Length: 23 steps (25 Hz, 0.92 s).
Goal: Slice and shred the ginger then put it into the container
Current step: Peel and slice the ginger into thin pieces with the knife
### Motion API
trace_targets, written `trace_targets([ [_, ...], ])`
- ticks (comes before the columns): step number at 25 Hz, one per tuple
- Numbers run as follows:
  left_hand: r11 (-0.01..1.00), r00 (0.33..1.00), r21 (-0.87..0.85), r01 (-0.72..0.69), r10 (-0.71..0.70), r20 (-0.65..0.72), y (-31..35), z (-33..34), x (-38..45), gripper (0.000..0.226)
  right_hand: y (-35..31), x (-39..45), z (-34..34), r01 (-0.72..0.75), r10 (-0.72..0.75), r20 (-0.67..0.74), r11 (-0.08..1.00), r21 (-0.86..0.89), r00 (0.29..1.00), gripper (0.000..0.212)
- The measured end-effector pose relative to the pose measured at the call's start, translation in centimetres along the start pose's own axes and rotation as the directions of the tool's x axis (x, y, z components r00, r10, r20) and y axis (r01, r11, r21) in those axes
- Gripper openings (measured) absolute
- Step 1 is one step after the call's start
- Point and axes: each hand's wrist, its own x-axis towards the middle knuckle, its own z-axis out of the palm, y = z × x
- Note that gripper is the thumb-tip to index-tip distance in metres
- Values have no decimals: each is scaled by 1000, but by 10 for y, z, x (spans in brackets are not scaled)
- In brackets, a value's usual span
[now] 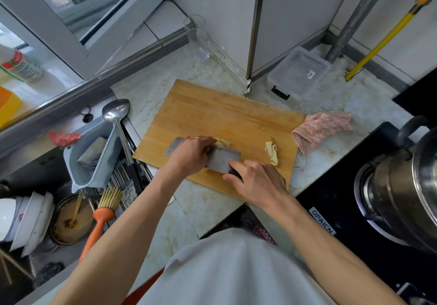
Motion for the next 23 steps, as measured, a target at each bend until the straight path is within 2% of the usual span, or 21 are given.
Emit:
trace_targets([
  [1,1000,1000,-31,-4,3,-28,0,-1,-1,59,-1,0,-1,-15,15,19,1000,10,1000,44],
  [3,988,970,-152,12,-48,-237,3,-2,-8,58,0,0,-4,-72,70,44,996,52,997,46],
  [5,957,877,-285,43,-173,-448,4,-1,-21,49,-1,-2,-7,-148,141,64,981,126,988,46],
  [7,952,828,-306,29,-194,-526,4,1,-35,42,-2,-4,-11,-174,166,69,973,149,984,46],
  [9,980,865,-189,-62,-42,-500,5,1,-40,44,-3,-4,-13,-133,127,63,985,106,990,44],
  [10,986,903,-126,-112,48,-427,6,0,-38,46,-3,-3,-14,-102,98,63,992,76,993,43],
  [12,990,976,-58,-131,119,-182,8,-5,-24,51,-4,-2,-17,-61,57,82,997,38,995,43],
  [14,995,995,-13,-96,96,8,11,-9,-9,58,-6,-3,-17,-59,56,90,998,37,994,43],
  [15,997,997,-15,-81,81,8,11,-9,-5,63,-6,-4,-17,-84,79,88,994,64,993,43],
  [16,996,995,-46,-72,69,-68,10,-10,-5,64,-7,-6,-15,-145,134,88,980,138,987,43],
  [17,992,976,-115,-58,32,-215,11,-12,-9,62,-6,-7,-16,-228,210,98,937,263,973,42],
  [18,974,925,-220,-44,-43,-378,12,-11,-16,58,-4,-7,-16,-304,285,108,864,401,953,41],
  [20,902,776,-431,-15,-261,-574,16,-7,-35,49,2,-5,-14,-361,355,127,738,570,926,40],
  [21,868,724,-496,13,-350,-595,19,-4,-44,44,4,-4,-14,-373,361,147,706,602,921,39],
  [22,847,708,-529,51,-404,-579,19,2,-51,40,6,-2,-13,-386,365,171,671,634,915,37],
  [23,833,725,-544,96,-433,-535,18,9,-57,36,5,-1,-11,-405,369,208,609,682,906,35],
])
